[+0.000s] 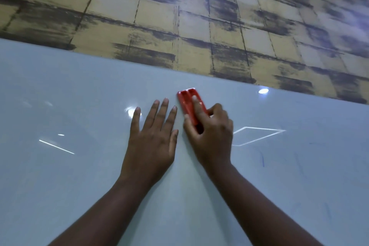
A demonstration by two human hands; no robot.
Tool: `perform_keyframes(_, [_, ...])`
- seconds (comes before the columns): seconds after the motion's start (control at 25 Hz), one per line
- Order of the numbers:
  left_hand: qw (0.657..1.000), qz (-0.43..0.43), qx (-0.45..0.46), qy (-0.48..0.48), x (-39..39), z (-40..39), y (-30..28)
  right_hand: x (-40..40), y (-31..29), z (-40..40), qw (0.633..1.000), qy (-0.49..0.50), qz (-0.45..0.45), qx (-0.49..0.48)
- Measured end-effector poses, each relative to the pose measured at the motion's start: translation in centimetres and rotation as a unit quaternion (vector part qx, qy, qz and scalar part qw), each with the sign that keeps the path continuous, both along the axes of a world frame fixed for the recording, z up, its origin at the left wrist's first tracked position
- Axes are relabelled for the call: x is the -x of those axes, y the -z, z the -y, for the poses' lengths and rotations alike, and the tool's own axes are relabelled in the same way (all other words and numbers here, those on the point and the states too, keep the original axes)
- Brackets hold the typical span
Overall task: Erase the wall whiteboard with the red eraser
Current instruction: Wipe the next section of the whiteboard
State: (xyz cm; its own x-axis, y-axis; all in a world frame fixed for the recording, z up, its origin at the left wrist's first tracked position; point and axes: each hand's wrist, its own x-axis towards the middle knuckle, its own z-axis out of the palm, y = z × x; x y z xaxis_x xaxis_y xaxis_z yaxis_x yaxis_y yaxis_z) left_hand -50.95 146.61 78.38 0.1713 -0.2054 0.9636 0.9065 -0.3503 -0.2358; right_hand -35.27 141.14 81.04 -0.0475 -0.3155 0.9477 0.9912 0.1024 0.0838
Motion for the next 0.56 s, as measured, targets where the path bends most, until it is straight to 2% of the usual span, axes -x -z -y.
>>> perform_keyframes(0.16, [1.000, 0.002, 0.009, 0.009, 0.1, 0.0, 0.3, 0.0, 2.2, 0.7, 0.999, 0.012, 0.043, 0.007])
perform_keyframes(0.28, [1.000, 0.004, 0.013, 0.008, 0.2, 0.1, 1.2, -2.4, 4.3, 1.6, 0.997, 0.060, 0.057, -0.001])
perform_keyframes(0.4, [1.000, 0.005, 0.004, 0.014, 0.2, 0.6, 2.3, -6.0, 4.8, 2.6, 0.996, 0.080, 0.025, 0.010])
perform_keyframes(0.56, [1.000, 0.020, 0.007, 0.015, -0.1, 0.6, 5.1, -12.7, 6.2, 3.4, 0.994, 0.086, -0.068, 0.002])
